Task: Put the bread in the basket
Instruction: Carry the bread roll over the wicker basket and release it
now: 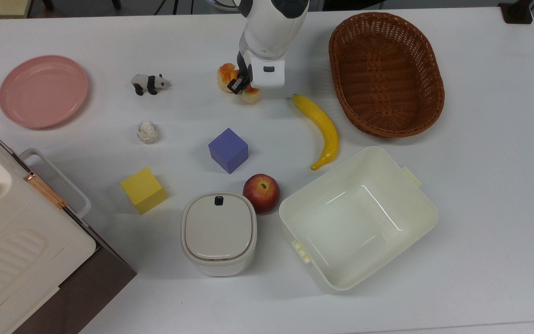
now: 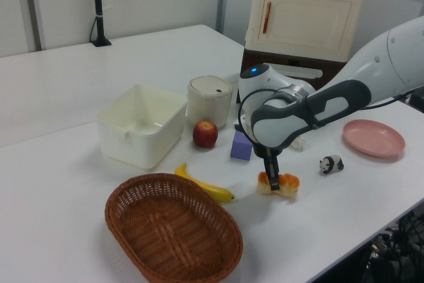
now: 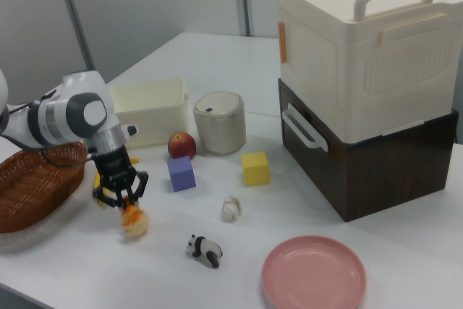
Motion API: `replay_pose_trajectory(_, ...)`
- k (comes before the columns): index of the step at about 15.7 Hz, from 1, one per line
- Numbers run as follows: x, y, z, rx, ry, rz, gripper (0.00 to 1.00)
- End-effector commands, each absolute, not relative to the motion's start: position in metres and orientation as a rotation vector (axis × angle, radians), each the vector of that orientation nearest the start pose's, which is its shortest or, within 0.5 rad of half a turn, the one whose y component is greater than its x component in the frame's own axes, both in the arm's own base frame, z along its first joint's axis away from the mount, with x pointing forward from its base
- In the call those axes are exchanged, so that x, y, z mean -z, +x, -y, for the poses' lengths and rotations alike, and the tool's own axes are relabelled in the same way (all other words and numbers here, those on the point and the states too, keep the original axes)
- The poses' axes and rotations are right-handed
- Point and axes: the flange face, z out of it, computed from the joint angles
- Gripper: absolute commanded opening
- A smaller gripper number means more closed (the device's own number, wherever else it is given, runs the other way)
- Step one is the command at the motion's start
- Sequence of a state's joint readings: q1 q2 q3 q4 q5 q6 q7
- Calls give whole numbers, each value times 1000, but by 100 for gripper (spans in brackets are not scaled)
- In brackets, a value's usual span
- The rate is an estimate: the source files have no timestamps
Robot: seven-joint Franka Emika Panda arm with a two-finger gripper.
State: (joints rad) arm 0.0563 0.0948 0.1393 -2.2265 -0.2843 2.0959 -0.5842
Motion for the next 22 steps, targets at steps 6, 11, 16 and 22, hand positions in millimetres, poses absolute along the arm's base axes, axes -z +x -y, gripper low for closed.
replay_pose_trajectory(6,-440,565,-113,-39,-3179,671,2)
replay_pose_trajectory(11,-439,550,-176,-5,-3186,477,3)
replay_pose_trajectory(16,-438,514,-260,-17,-3163,482,3)
replay_pose_trajectory(22,-420,467,-343,-59,-3147,600,3)
